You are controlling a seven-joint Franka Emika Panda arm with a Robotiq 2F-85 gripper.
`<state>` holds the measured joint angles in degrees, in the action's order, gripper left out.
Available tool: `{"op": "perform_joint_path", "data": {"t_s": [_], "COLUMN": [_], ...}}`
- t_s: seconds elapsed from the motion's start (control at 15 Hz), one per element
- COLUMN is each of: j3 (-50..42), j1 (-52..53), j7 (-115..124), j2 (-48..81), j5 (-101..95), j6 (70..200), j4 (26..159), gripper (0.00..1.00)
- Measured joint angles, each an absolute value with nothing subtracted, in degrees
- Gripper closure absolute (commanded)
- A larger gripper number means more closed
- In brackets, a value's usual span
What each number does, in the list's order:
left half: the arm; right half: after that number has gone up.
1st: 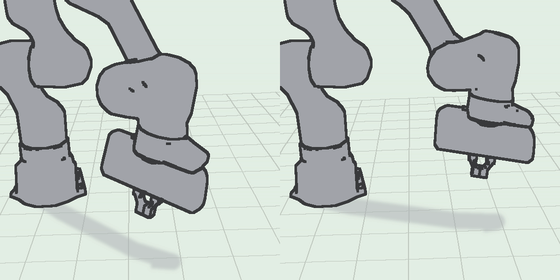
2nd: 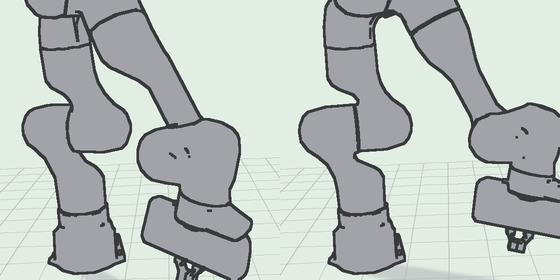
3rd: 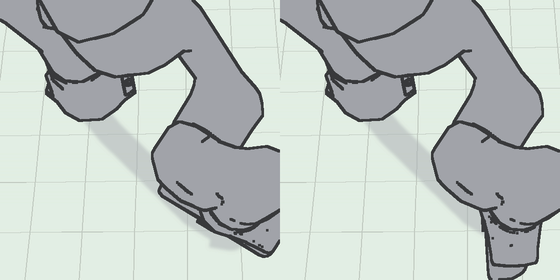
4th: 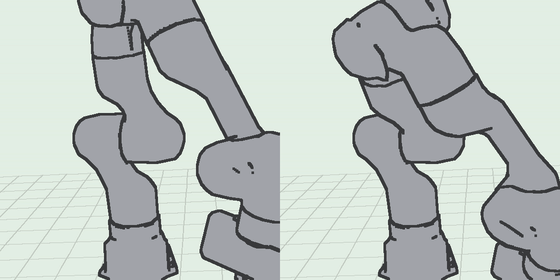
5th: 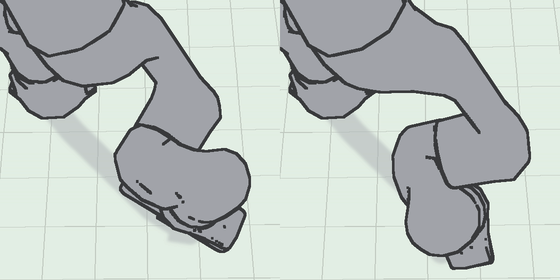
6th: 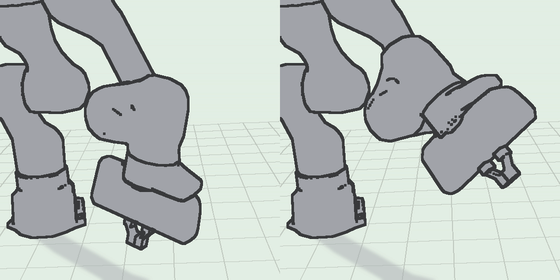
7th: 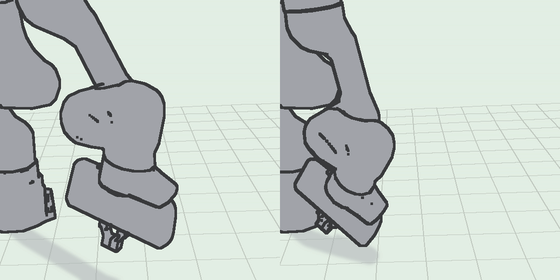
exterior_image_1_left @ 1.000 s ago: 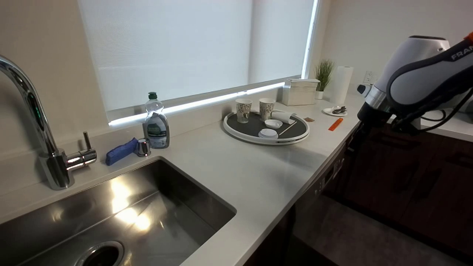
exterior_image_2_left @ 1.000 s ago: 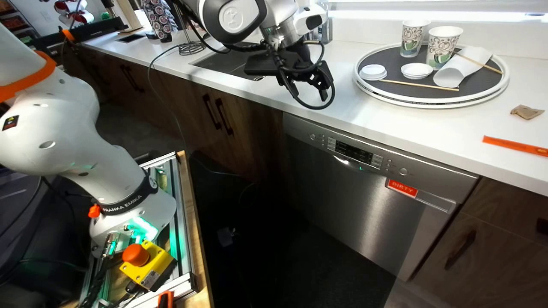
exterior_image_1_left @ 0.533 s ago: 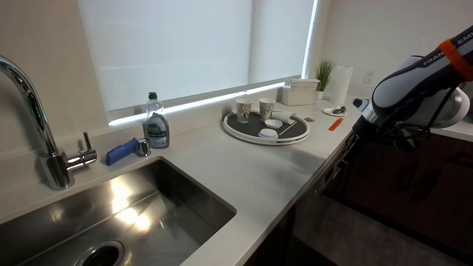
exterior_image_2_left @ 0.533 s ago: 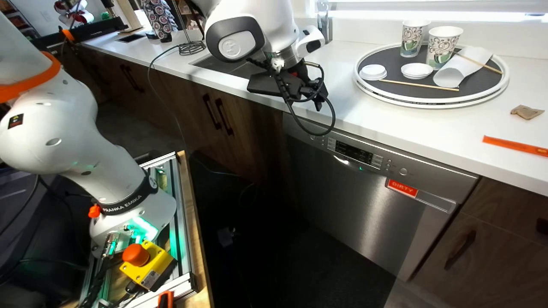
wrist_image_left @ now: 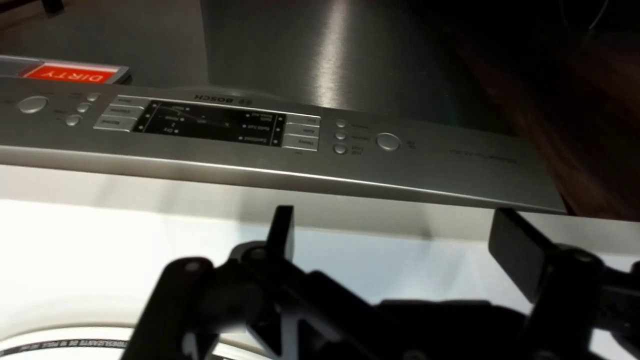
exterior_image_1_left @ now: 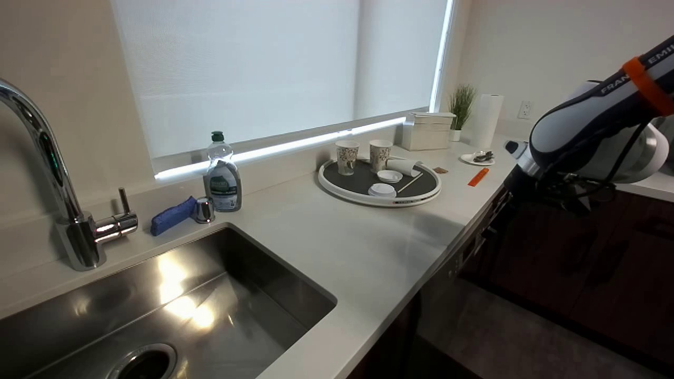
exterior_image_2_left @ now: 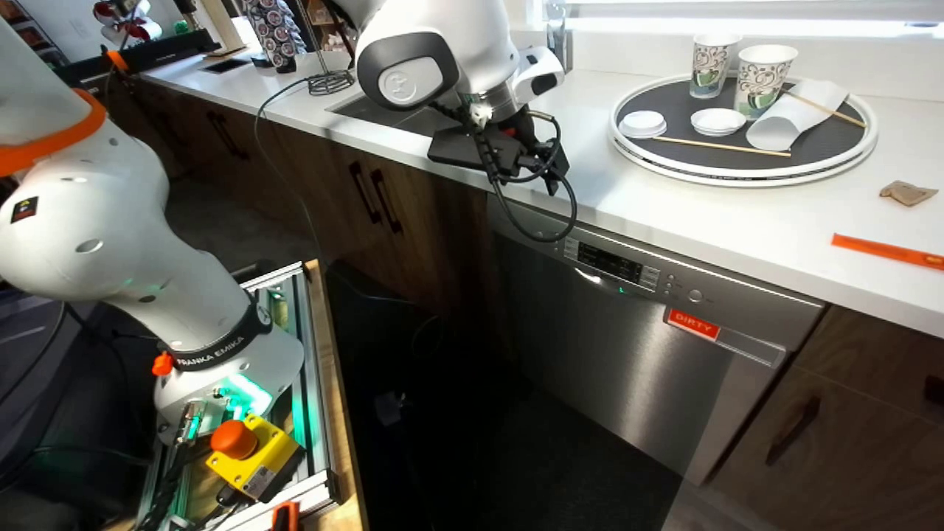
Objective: Press one of the buttons on the left side of the dishwasher
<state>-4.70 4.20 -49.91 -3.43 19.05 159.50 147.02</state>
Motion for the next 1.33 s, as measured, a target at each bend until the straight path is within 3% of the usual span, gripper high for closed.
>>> {"op": "perform_joint_path", "data": {"t_s": [1.07,1.13,1.2,1.33], "j3": [-5.27,-5.25,-5.24,-5.05], "j1": [1.74,1.53,1.4,1.21], "j7": [-68.34,-68.97,-69.32,-69.67], "j2": [10.5,11.64,12.88,15.35], "j5": [48.98,49.43,49.69,49.92], "j6": [163.17,163.17,163.17,163.17], "j4": [142.78,141.96,141.07,139.36], "gripper": [0.0,0.06,0.28,0.31]}}
